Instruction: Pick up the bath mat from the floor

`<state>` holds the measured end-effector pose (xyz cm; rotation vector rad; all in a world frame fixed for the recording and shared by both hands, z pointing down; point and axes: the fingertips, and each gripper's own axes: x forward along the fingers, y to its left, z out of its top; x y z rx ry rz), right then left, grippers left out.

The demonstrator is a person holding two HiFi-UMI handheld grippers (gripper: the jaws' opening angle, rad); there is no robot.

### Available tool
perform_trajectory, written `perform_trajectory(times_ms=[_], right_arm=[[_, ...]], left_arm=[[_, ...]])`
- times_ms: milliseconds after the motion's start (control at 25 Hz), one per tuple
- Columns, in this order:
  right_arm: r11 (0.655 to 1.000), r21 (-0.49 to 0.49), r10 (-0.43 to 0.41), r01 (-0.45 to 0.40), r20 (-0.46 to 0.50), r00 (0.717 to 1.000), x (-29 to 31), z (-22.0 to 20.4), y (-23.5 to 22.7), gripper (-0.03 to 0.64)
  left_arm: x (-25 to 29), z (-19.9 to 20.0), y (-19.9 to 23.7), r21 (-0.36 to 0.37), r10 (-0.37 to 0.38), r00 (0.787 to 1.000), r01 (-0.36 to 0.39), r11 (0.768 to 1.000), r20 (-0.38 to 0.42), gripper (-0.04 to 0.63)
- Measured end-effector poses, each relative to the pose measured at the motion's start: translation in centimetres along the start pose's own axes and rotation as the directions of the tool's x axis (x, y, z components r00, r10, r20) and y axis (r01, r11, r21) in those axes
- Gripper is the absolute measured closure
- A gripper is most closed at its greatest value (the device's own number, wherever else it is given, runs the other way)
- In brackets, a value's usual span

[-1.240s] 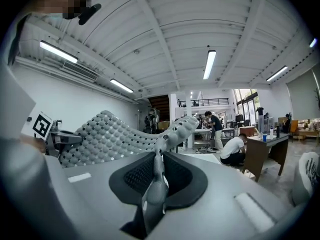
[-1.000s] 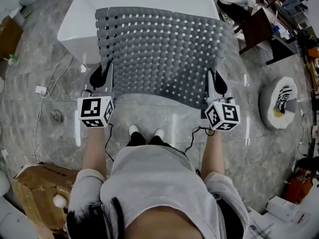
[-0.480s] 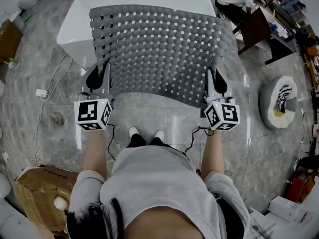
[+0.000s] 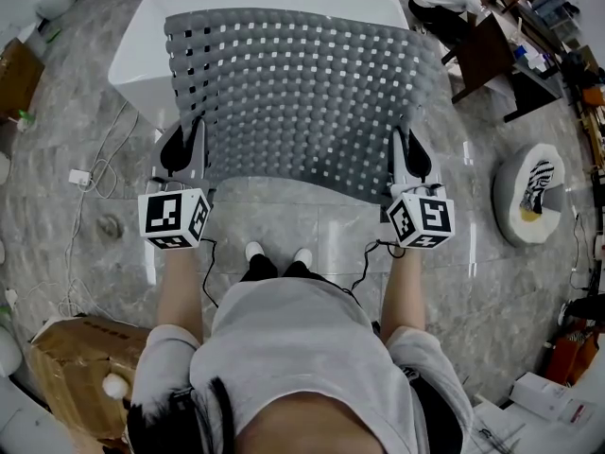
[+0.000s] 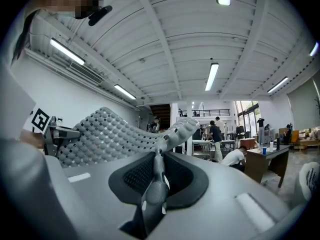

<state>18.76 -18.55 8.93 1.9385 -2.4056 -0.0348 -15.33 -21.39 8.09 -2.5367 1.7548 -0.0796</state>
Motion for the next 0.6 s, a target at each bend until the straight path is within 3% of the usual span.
perform_trajectory(times_ms=[600], right_arm=[[1.000,-0.002,-0.009,0.009,0.007,1.000,-0.1,0.6,-0.1,0.561]], left_arm=[[-0.1,1.1,0.4,-0.002,0.008,1.000,-0.008,1.000,0.010,0.546]])
